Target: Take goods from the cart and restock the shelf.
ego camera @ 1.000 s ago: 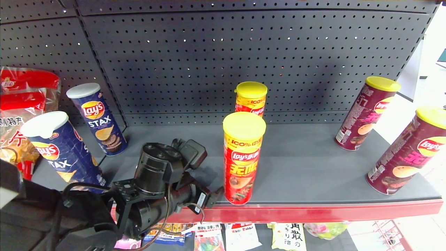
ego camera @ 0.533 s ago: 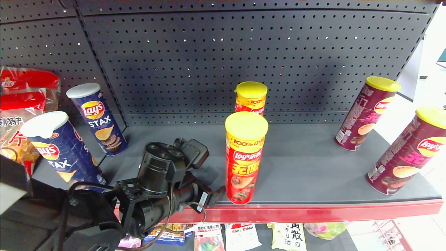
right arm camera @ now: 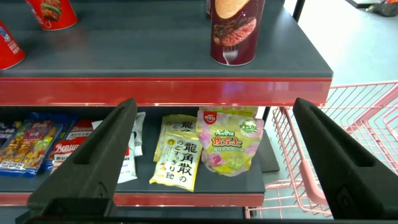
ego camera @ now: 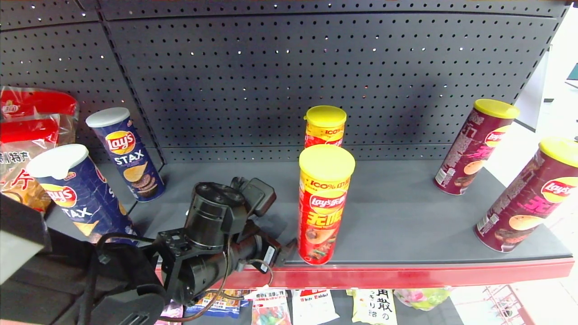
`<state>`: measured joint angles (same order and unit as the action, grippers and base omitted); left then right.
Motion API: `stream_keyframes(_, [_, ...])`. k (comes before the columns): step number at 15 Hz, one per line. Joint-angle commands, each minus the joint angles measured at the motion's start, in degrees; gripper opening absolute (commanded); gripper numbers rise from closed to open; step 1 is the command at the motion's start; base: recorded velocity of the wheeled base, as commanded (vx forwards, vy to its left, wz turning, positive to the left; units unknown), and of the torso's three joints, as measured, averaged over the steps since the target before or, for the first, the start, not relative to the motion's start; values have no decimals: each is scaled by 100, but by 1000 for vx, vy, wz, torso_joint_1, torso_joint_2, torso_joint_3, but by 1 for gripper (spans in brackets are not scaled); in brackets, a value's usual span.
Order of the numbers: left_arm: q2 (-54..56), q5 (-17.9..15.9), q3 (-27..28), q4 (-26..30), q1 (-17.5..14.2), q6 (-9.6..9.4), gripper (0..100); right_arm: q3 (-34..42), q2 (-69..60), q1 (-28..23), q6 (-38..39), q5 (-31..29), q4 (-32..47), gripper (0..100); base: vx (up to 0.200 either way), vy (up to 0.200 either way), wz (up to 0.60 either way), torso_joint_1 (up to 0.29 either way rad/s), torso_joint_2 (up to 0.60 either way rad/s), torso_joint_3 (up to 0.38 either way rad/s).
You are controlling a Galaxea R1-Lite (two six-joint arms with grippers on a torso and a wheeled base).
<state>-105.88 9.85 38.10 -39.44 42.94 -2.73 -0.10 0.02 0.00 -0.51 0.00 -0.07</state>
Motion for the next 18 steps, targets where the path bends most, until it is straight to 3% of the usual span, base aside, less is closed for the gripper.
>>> stream_keyframes(1, [-12,8,-4,-3,4,1,100,1,-2,0,-2,0,-1,100,0,0,0,0,0,0])
stream_keyframes(8, [559,52,-109,33,-110,132,100,1,-2,0,-2,0,-1,100,0,0,0,0,0,0])
stream_keyframes(12, [1623,61,-698,76,-207,132,100,1,-2,0,-19,0,-1,100,0,0,0,0,0,0])
stream_keyframes(16, [4092,166,-1190,1685,-321,132,100,1,-2,0,-19,0,-1,100,0,0,0,0,0,0])
stream_keyframes(18, [5666,316,-1393,2986,-523,141,100,1,-2,0,-28,0,-1,100,0,0,0,0,0,0])
